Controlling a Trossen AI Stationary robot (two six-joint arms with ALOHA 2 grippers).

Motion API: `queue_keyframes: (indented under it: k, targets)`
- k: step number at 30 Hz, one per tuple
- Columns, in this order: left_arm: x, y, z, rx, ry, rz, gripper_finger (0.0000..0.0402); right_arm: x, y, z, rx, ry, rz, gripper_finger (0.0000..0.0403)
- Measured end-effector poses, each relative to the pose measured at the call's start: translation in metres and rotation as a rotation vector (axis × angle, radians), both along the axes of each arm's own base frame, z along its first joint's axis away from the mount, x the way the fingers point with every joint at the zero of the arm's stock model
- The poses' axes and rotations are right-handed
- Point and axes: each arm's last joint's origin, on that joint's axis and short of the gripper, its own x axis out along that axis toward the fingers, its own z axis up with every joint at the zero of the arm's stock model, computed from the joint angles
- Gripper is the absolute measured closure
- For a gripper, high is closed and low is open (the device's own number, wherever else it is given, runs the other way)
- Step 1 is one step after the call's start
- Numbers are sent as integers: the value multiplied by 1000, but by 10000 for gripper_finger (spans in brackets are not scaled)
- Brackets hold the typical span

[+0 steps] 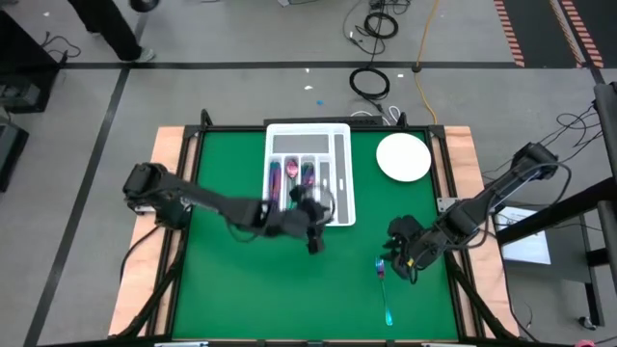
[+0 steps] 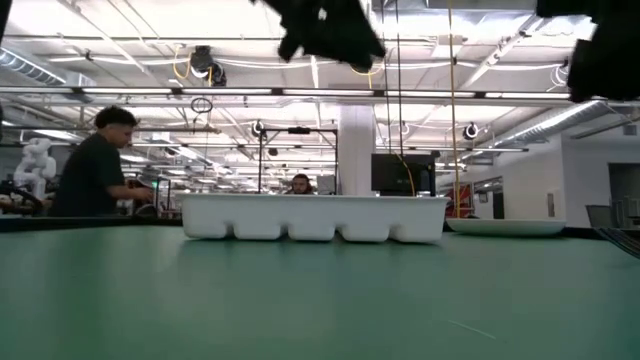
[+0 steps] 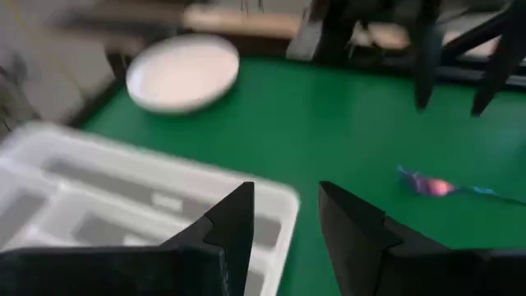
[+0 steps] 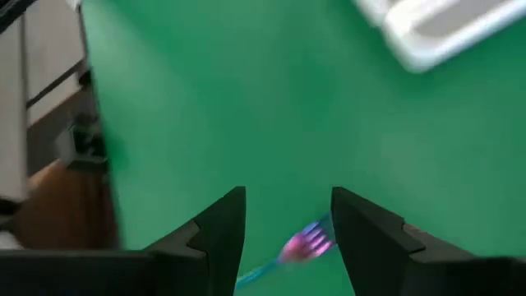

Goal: Sort silverware
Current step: Put the blue fork into the silverware tray

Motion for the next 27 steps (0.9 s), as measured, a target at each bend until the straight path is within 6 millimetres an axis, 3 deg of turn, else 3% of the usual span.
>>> queue_keyframes:
  k: [4,12,18,22,27]
  targets:
    - [-6,-36,2,160,-40,22,262,5,8,-9,144,96,-24,234]
    - [-25,-68,-7,240,79,-66,262,15,20,-33,262,284,-126,234]
    - [-48,-72,-5,295,160,32,262,24,32,-46,269,365,-161,234]
    - [-53,-71,-4,366,192,44,262,32,38,-53,245,402,-185,234]
    - [-61,-50,-24,431,324,40,262,36,45,-70,213,485,-235,234]
